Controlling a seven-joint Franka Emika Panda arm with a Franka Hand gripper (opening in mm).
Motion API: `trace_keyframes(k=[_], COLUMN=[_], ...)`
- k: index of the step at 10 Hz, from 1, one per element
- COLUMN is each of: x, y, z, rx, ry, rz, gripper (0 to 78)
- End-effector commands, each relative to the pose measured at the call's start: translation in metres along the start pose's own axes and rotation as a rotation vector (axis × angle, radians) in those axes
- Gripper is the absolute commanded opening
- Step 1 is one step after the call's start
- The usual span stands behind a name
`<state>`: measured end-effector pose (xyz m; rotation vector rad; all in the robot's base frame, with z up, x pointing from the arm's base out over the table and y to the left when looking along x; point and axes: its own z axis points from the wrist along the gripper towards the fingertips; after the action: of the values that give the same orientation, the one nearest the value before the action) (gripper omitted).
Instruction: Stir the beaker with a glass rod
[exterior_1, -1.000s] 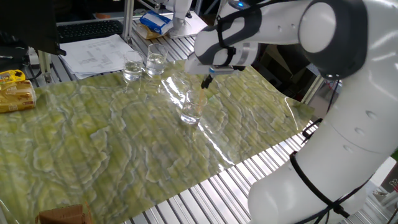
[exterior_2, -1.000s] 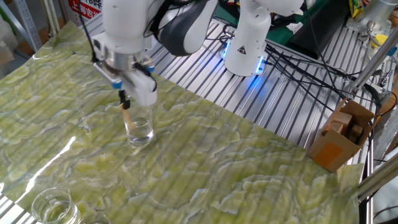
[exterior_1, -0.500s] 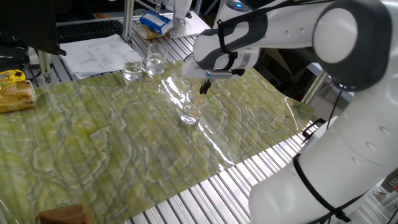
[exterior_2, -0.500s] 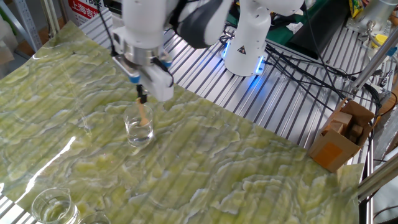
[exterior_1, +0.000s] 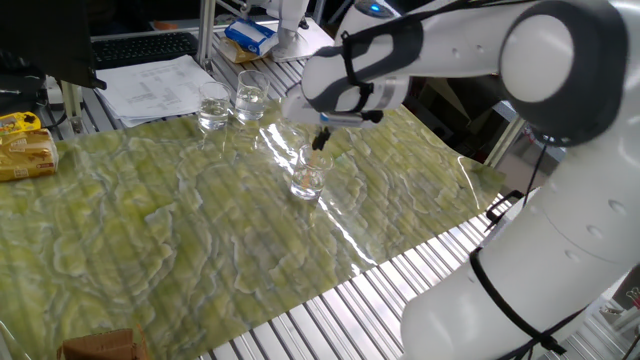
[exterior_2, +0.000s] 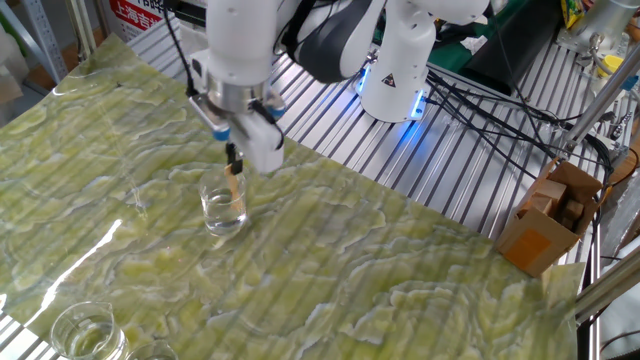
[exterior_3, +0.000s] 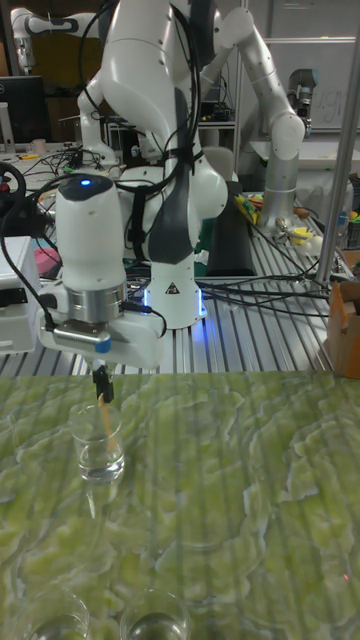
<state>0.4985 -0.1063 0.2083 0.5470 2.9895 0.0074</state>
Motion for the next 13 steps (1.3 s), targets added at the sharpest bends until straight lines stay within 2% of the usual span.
trace_keyframes(k=[1,3,4,5,6,10,13], x=[-0.040,-0.050,-0.055,-0.055,-0.054,-0.024,-0.014], y=[0.018,0.006,-0.009,-0.011,-0.027,-0.040,-0.033], z=[0.005,0.012,0.019,0.019,0.022,0.010,0.006], rx=[-0.015,-0.020,-0.021,-0.021,-0.023,-0.020,-0.017], ry=[-0.022,-0.038,-0.041,-0.042,-0.035,-0.003,0.010], rz=[0.034,-0.007,-0.048,-0.052,-0.087,-0.084,-0.055], gripper=[1.1,1.1,1.1,1.1,1.1,1.1,1.1])
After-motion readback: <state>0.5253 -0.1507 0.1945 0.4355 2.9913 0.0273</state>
